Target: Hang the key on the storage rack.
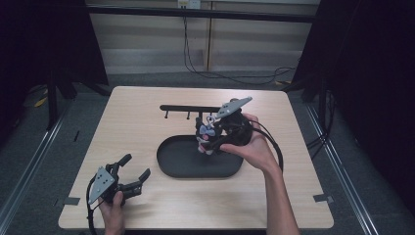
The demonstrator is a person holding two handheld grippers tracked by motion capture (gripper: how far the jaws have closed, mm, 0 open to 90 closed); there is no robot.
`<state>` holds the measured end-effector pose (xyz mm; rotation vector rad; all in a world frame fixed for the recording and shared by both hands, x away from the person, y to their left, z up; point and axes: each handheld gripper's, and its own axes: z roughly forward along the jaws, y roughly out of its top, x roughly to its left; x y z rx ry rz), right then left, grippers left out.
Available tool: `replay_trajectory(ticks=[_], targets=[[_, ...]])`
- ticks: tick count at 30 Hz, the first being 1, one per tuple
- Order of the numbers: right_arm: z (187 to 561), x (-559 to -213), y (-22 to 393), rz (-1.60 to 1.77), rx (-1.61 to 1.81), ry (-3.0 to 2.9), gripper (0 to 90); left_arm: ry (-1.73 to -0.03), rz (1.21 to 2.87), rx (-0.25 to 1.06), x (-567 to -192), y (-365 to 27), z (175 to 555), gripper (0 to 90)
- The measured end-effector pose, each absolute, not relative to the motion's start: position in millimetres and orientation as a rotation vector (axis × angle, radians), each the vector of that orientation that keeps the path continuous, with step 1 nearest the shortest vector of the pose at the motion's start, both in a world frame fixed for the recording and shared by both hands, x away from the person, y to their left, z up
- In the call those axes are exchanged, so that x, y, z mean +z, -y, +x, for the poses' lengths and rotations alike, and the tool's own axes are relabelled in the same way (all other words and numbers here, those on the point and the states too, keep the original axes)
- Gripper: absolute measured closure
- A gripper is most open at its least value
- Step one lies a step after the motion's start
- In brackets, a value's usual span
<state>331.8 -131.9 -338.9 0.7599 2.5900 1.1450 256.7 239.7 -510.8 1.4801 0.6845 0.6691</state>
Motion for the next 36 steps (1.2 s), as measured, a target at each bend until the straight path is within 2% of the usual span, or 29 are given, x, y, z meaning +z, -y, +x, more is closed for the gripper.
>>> replay_trajectory(ticks=[3,10,20,28,36], targets=[[322.0,-344.7,141.9,0.788,1.191,-2.543,14.0,-0.686,1.478,0.667,-510.8,-239.5,256.7,15.4],[299.5,-370.5,157.4,0.855,1.256,-2.389,13.8,-0.685,1.479,0.668,-510.8,-239.6,256.7,15.4],[271.1,-430.2,159.3,0.935,1.244,-2.192,14.1,-0.686,1.478,0.668,-510.8,-239.5,256.7,15.4],[248.1,-475.7,171.9,1.027,1.370,-1.871,14.6,-0.687,1.477,0.668,-510.8,-239.5,256.7,15.4],[235.4,-506.5,177.4,1.075,1.414,-1.687,15.3,-0.687,1.479,0.669,-510.7,-239.6,256.7,15.4]])
